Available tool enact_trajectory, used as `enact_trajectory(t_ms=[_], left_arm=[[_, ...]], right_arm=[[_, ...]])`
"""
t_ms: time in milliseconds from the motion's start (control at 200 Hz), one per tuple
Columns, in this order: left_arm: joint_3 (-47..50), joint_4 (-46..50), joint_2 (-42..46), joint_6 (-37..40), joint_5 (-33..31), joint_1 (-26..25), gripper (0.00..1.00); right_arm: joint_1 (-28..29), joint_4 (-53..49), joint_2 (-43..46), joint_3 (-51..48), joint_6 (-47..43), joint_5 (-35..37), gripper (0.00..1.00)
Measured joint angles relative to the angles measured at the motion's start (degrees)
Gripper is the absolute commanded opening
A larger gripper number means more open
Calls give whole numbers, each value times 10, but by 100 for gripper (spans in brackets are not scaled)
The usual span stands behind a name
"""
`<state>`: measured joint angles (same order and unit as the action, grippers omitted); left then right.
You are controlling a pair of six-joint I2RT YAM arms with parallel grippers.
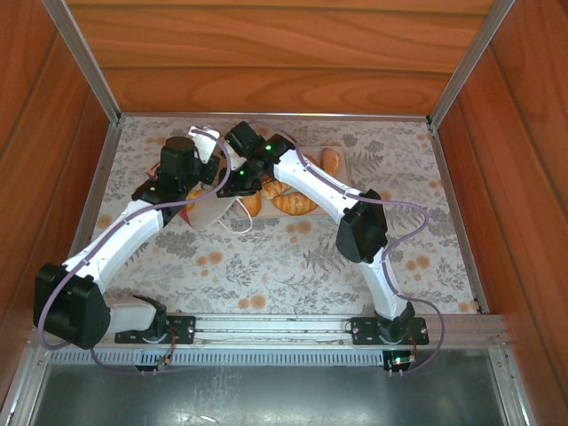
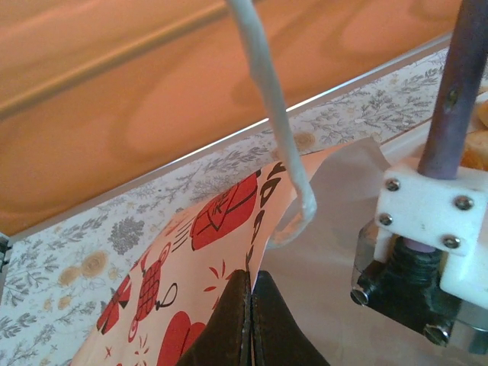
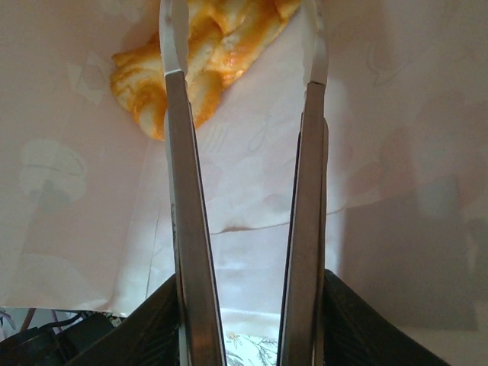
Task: Take the fake bread out of the paper bag
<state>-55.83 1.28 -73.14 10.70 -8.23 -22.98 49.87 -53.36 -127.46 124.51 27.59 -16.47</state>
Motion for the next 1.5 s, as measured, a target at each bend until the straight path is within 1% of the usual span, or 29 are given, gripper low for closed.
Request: enact_trajectory(t_ms=[115, 405, 565, 729, 874, 1209, 1269, 1434, 1474, 1499], left_arm=[[10, -7, 0, 1, 2, 0, 0], [19, -14, 0, 2, 6, -2, 0], [19, -14, 0, 2, 6, -4, 0], [19, -16, 0, -4, 3, -7, 0], [18, -19, -5, -18, -8, -7, 0], [18, -23, -14, -33, -14, -16, 0], [18, -22, -16, -35, -12, -19, 0], [18, -22, -18, -40, -9, -19, 0], [18, -22, -18, -41, -9, -19, 0], [18, -22, -18, -41, -9, -19, 0]], right_arm=[[0, -8, 0, 0, -1, -1, 41], [0, -22, 0, 0, -1, 5, 42], [0, -20, -5, 5, 0, -7, 42], [0, -21, -32, 40, 1, -32, 42], [-1, -28, -59, 70, 3, -47, 45], [0, -64, -99, 107, 5, -47, 48], [0, -67, -102, 108, 6, -49, 46], [-1, -62, -111, 114, 13, -58, 34], [-1, -61, -111, 114, 14, -59, 25], [-1, -60, -111, 114, 14, -59, 17]])
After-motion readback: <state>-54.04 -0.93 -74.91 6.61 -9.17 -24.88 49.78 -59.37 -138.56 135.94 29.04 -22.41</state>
